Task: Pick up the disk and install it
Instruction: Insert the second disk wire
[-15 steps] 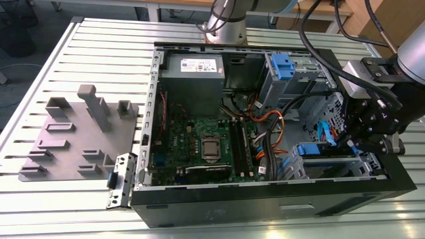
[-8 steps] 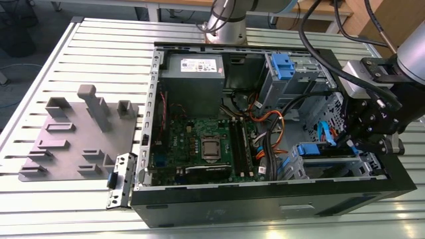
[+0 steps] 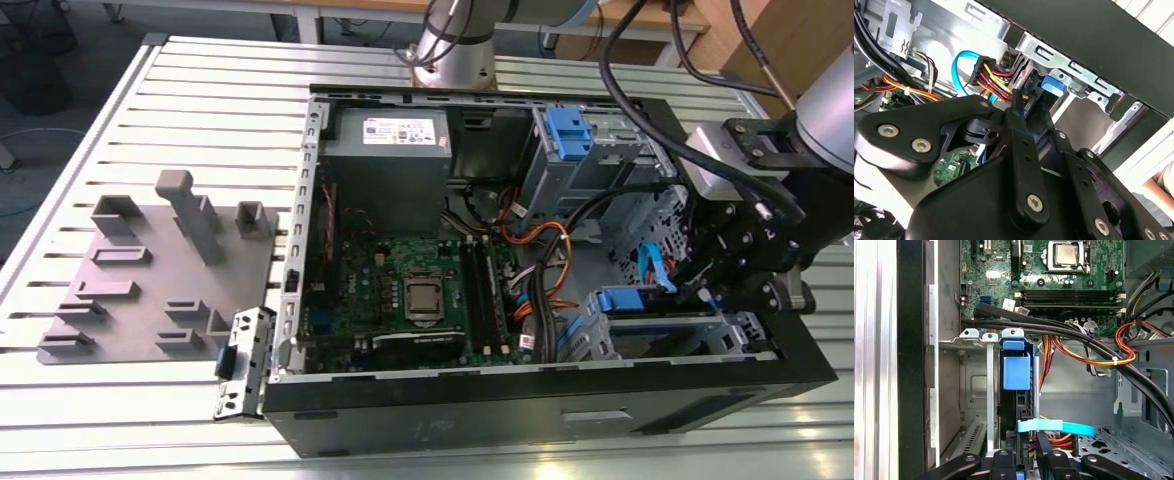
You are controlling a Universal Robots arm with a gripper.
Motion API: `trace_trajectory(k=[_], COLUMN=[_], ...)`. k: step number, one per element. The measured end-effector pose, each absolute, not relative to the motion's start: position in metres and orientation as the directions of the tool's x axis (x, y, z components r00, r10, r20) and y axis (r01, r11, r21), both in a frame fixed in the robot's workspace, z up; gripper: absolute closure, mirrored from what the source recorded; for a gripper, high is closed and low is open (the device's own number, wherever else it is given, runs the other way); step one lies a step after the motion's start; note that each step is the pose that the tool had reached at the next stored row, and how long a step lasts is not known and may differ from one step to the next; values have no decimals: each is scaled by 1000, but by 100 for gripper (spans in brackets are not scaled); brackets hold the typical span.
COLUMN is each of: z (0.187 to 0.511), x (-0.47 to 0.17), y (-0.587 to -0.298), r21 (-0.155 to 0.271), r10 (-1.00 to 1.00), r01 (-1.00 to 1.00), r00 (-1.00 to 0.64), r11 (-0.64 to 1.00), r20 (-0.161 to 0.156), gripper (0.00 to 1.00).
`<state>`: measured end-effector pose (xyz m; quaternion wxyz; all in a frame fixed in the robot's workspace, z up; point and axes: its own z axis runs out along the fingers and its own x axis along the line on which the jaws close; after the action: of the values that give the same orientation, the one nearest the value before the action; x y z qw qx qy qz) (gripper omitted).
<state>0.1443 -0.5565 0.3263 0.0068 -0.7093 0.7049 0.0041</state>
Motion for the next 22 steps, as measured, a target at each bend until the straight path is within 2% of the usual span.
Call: trace_trajectory(k=[13, 22], z=[357, 358], x=[144, 139], y=[-556, -557], r21=[-4, -8], r10=[-1000, -1000], r01=[-1000, -1000], r00=[6, 6], r11=[-6, -6], r20=[-15, -15], gripper=[70, 70])
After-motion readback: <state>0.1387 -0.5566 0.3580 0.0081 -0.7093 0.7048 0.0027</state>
